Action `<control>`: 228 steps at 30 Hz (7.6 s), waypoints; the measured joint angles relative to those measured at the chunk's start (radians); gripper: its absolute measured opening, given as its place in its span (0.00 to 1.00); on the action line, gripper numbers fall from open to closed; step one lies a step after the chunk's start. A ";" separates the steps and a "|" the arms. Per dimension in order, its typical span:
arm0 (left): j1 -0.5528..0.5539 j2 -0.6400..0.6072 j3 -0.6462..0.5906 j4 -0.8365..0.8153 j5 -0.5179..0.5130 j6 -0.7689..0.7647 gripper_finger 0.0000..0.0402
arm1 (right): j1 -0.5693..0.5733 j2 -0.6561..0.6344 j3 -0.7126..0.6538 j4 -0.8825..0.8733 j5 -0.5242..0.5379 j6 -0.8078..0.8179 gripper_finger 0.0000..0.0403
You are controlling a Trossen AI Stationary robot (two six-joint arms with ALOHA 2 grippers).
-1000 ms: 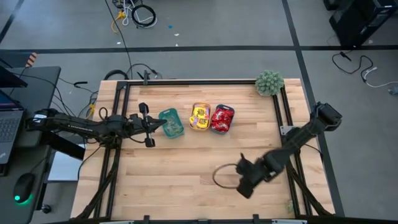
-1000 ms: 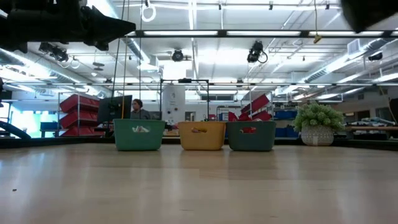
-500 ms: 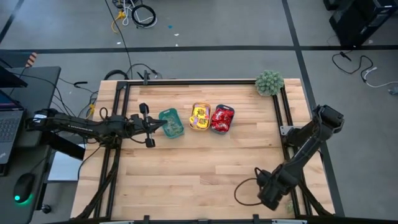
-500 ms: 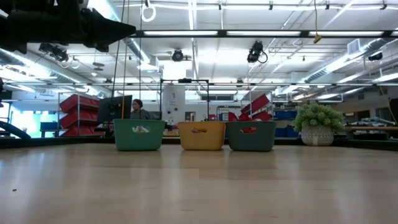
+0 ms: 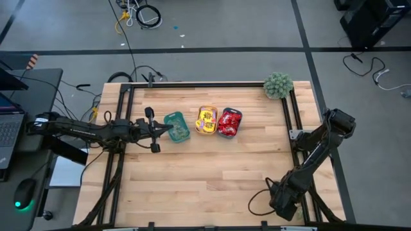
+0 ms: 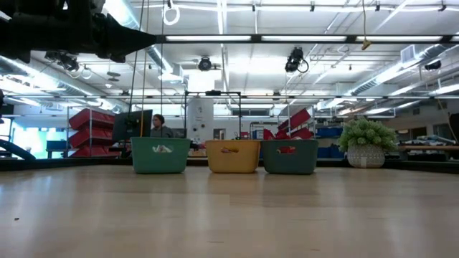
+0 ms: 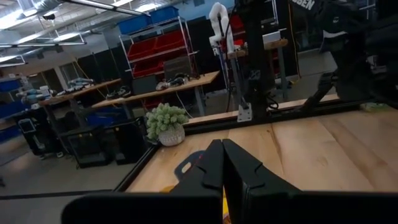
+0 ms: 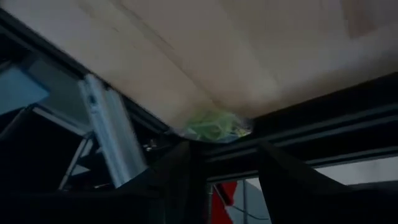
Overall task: Sort candy
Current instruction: Put the green gummy into the green bin
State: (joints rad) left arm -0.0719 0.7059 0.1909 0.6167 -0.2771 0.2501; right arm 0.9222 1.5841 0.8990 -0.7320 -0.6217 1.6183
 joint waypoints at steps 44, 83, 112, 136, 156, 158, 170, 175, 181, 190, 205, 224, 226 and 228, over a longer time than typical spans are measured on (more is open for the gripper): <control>0.000 0.000 0.000 -0.040 0.000 0.001 0.00 | 0.055 0.019 -0.146 0.274 -0.045 0.051 0.39; 0.000 0.000 0.000 -0.001 -0.003 0.002 0.00 | -0.233 0.012 -0.068 0.121 0.503 -0.353 0.00; 0.007 0.125 0.039 -0.027 -0.294 -0.162 0.00 | -0.926 0.149 -0.011 1.238 0.905 -1.323 0.00; 0.092 0.085 0.039 -0.257 -0.140 -0.278 0.00 | -1.023 0.403 0.457 0.810 0.788 -1.544 0.17; 0.091 0.086 0.039 -0.299 -0.053 -0.280 0.00 | -1.055 0.425 0.457 0.681 0.793 -1.540 0.40; 0.091 0.086 0.038 -0.299 -0.053 -0.280 0.00 | -1.064 0.442 0.456 0.690 0.770 -1.536 0.40; 0.090 0.086 0.038 -0.309 -0.050 -0.280 0.00 | -1.076 0.493 0.456 0.734 0.728 -1.518 0.21; 0.090 0.086 0.038 -0.309 -0.050 -0.280 0.00 | -1.076 0.491 0.458 0.759 0.711 -1.559 0.03; 0.090 0.086 0.038 -0.309 -0.051 -0.279 0.00 | -1.064 0.490 0.519 0.751 0.702 -1.600 0.00; 0.090 0.086 0.038 -0.353 -0.050 -0.284 0.00 | -1.021 0.481 0.610 0.453 0.724 -1.649 0.13; 0.090 0.086 0.038 -0.360 -0.050 -0.281 0.00 | -0.989 0.492 0.594 0.463 0.853 -1.802 0.47; 0.090 0.086 0.038 -0.374 -0.050 -0.280 0.00 | -1.017 0.569 0.589 0.503 0.789 -1.805 0.37; 0.090 0.086 0.038 -0.388 -0.049 -0.278 0.00 | -1.017 0.571 0.589 0.494 0.797 -1.805 0.34; 0.089 0.086 0.038 -0.390 -0.049 -0.278 0.00 | -1.017 0.571 0.590 0.505 0.801 -1.805 0.28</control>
State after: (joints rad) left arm 0.0171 0.7918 0.2287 0.2269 -0.3264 -0.0280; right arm -0.0948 2.1555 1.4893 -0.2267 0.1791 -0.1869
